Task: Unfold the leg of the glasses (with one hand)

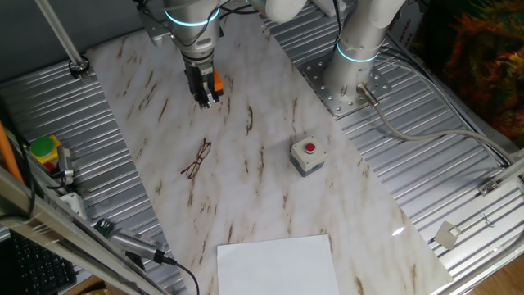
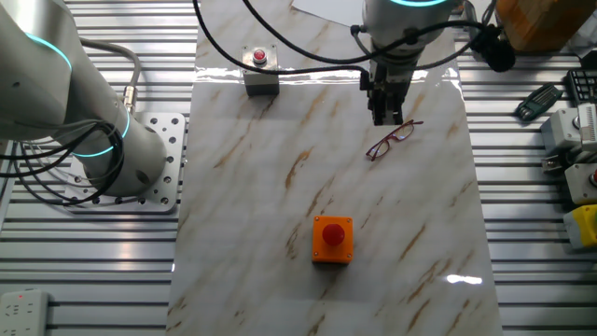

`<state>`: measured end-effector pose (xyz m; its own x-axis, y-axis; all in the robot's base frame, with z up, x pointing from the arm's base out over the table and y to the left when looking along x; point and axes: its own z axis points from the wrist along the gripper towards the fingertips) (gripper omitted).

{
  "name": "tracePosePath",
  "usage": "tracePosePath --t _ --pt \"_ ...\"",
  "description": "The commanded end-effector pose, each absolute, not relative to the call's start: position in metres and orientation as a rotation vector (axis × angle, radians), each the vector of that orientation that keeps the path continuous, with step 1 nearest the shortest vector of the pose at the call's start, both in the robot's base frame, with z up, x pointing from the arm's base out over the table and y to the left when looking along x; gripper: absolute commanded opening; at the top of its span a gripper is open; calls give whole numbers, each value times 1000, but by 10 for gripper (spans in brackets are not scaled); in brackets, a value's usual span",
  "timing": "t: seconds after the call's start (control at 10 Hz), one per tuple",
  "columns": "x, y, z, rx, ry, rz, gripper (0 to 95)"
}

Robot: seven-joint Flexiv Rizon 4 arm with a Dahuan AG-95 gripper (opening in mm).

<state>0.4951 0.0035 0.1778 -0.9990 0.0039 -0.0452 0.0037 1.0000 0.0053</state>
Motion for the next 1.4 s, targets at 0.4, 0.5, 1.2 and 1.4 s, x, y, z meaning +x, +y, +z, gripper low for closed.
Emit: tracePosePath --t 0.4,0.5,1.2,1.4 --pt "497 3 177 -33 3094 22 0" --pt "498 4 177 -64 3098 21 0" --pt "574 103 178 -658 3045 -19 0" --pt "577 127 149 -734 3031 -57 0"
